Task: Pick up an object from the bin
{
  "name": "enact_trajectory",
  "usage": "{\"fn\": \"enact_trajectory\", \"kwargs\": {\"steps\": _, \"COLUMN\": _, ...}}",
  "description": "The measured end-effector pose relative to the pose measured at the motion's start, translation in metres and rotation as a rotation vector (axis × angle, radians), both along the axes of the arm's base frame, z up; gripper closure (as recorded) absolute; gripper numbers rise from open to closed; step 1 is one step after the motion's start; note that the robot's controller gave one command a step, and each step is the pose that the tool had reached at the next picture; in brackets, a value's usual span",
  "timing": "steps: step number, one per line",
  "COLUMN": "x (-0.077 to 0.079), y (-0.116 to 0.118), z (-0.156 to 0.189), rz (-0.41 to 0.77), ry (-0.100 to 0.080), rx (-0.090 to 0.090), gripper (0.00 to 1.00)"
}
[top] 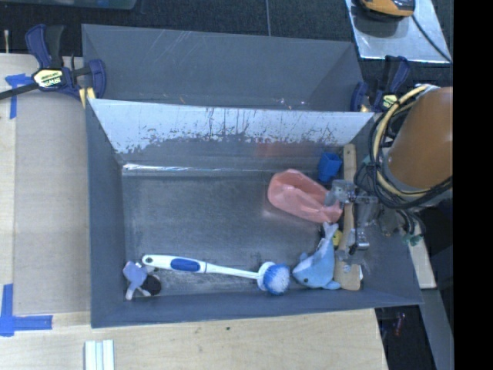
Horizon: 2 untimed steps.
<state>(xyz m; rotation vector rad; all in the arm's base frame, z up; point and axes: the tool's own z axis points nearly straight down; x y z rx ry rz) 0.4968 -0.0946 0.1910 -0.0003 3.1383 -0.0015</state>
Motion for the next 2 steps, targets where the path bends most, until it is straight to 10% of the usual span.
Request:
{"fn": "enact_trajectory", "kwargs": {"steps": 1, "x": 0.030, "y": -0.037, "z": -0.083, "rz": 0.021, "ry": -0.008, "rx": -0.001, "gripper": 0.00}}
{"fn": "enact_trajectory", "kwargs": {"steps": 2, "x": 0.048, "y": -0.023, "z": -0.048, "rz": -0.100, "ry": -0.012, "rx": 0.000, "gripper": 0.00}}
